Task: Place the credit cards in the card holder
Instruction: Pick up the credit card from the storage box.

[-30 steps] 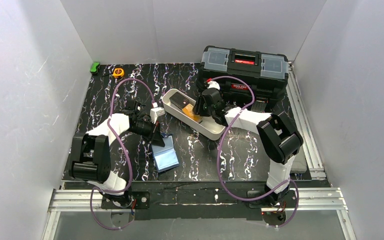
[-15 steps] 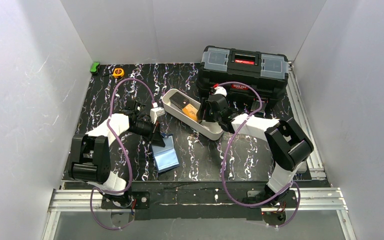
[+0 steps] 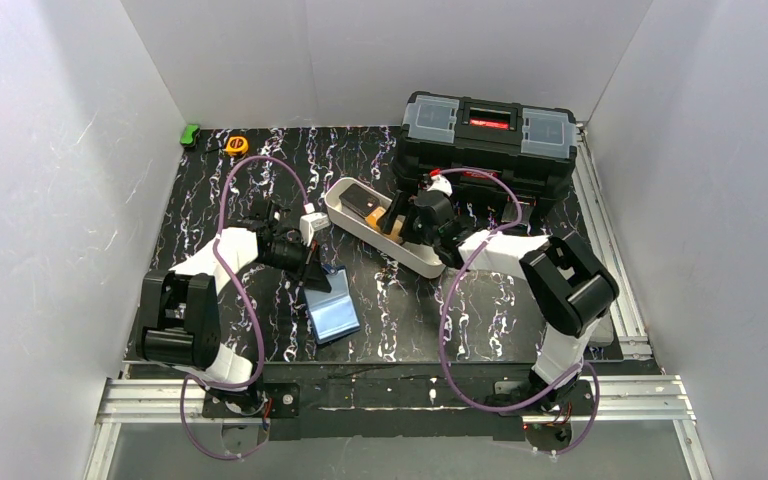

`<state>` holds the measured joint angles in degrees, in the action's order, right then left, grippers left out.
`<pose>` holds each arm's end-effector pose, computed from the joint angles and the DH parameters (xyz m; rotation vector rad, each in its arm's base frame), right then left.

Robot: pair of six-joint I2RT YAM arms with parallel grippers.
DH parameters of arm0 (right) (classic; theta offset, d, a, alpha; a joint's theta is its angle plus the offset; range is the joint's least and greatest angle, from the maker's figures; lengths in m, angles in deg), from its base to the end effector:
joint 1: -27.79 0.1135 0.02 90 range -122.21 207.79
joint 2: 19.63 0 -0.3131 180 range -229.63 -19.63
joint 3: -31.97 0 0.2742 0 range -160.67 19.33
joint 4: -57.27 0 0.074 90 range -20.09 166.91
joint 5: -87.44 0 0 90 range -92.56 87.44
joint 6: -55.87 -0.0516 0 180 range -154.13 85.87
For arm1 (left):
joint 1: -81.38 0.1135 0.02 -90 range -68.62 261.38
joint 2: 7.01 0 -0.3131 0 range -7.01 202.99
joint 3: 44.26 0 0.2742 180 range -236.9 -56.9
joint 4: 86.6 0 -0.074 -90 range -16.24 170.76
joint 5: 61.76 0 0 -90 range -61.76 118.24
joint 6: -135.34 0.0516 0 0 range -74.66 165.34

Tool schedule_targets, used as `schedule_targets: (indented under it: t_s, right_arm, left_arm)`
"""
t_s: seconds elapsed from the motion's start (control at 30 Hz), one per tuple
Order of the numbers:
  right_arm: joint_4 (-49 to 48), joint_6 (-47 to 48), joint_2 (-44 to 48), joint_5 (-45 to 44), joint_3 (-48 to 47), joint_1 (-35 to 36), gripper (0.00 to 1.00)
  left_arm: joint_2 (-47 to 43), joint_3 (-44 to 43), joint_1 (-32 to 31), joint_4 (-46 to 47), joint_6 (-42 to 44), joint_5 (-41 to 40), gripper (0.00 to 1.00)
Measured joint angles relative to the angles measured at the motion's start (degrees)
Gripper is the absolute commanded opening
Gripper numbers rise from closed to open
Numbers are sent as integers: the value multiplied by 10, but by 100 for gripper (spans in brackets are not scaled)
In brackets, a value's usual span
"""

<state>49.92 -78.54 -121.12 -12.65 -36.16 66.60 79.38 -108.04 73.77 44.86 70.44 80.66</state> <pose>0.3357 0.2584 0.2148 0.2177 2.0862 0.7306 0.2795 -0.0786 0.2207 0.8852 2.3029 -1.1344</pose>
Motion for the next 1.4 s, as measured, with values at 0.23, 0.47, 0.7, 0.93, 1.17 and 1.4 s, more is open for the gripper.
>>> schedule_targets:
  t_s: [0.23,0.47,0.7,0.93,1.17,1.4]
  right_arm:
    - [15,-20,-39,-37,-40,24,95]
    - [43,-39,-37,-92,-35,32,93]
    - [42,-41,-6,-112,2,29,91]
    - [30,-41,5,-111,20,23,85]
    - [5,-52,28,-100,56,10,73]
    - [3,-49,42,-84,66,0,63]
  left_arm:
    - [-1,24,0,68,-32,-37,1]
    - [-1,31,0,102,-44,-94,28]
    - [-1,31,0,118,-42,-143,44]
    - [-1,31,-1,118,-32,-177,44]
    - [-1,31,-1,119,-27,-205,37]
    - [-1,30,-4,119,-35,-200,34]
